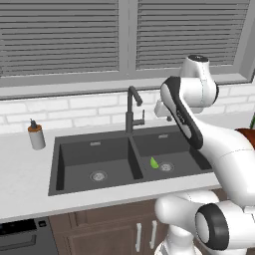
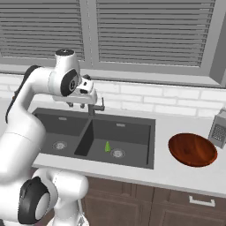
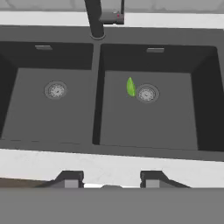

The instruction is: Pick the lemon wedge from the sink and place it in the bowl. Then pick the bowl and place it in the microwave. Then close the microwave door and press the start button.

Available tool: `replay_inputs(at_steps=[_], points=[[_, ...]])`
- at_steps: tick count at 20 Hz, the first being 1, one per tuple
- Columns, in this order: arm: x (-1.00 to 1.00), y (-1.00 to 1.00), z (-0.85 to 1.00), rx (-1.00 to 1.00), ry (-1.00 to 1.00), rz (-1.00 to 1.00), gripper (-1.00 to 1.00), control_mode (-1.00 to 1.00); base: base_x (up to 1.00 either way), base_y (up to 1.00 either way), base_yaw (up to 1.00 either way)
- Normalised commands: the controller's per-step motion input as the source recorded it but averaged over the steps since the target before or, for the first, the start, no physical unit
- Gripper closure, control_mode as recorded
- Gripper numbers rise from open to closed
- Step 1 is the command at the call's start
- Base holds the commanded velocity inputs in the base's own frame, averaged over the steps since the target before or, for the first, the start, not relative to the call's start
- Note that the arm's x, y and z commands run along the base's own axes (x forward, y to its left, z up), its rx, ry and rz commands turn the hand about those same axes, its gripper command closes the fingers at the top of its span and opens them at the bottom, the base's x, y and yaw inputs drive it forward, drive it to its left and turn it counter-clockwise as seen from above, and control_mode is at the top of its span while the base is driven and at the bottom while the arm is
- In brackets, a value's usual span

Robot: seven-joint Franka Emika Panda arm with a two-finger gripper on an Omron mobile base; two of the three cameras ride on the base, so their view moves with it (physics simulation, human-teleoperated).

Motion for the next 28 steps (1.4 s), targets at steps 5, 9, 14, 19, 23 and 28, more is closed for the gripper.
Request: replay_inputs(at_steps=[5,9,14,19,23,28], points=[[-0.13,-0.05,-0.04,0.00,0.02,-0.01,-1.00,-1.00,0.00,0.00,0.00],[-0.07,-0.04,-0.55,-0.04,0.10,-0.12,-1.00,-1.00,0.00,0.00,0.00],[0.12,-0.51,-0.97,0.03,0.11,-0.04,-1.00,-1.00,0.00,0.00,0.00],[0.57,-0.57,-0.92,0.11,0.02,0.12,-1.00,-1.00,0.00,0.00,0.00],[0.68,-0.28,-0.75,0.08,0.00,0.08,-1.00,-1.00,0.00,0.00,0.00],[0.61,-0.05,-0.85,0.06,0.00,0.03,-1.00,-1.00,0.00,0.00,0.00]])
